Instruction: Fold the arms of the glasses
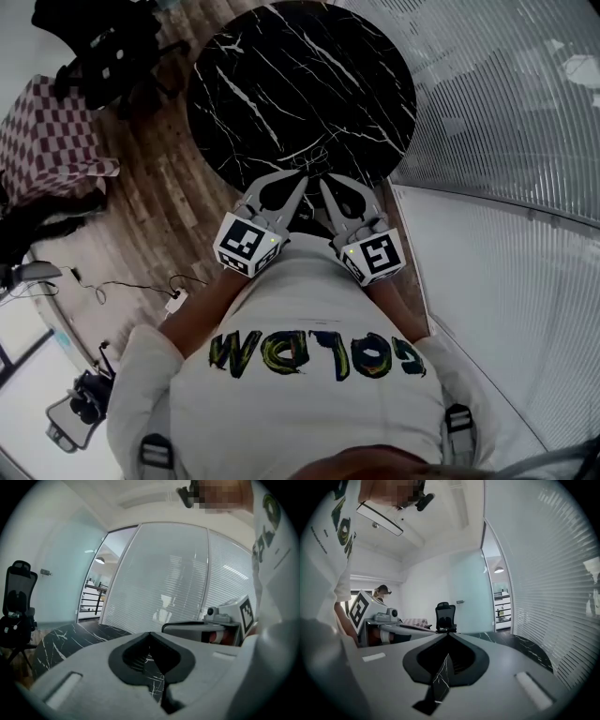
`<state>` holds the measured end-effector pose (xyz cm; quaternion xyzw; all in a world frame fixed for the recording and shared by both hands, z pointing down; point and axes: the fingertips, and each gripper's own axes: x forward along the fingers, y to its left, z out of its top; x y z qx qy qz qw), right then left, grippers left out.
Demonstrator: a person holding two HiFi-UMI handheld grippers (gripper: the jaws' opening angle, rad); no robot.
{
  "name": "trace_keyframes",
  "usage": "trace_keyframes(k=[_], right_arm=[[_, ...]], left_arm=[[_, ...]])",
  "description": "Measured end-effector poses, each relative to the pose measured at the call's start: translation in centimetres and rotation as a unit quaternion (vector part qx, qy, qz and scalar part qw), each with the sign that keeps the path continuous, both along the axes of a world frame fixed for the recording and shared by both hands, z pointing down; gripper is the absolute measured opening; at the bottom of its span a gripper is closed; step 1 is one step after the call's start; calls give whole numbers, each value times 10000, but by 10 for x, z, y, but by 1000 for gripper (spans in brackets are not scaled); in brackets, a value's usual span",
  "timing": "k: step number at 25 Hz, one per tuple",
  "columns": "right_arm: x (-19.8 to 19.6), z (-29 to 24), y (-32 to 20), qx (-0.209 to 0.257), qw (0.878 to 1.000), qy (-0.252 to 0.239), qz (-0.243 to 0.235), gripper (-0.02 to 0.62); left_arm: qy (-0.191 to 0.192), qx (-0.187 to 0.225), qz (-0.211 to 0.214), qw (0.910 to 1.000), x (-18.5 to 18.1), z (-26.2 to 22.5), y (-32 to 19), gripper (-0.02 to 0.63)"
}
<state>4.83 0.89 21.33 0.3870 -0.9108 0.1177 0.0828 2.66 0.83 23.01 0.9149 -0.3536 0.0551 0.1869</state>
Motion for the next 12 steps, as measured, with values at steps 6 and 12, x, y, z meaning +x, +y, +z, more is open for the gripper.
trace_keyframes(k=[6, 12], right_arm=[[13, 10, 9, -58, 10000, -20, 54, 6], [2, 5, 3, -38, 9999, 29, 93, 6]], left_arm=[[-36, -37, 61, 10000, 14, 8, 9, 2], [-35, -63, 73, 9999, -1, 5, 5, 2]])
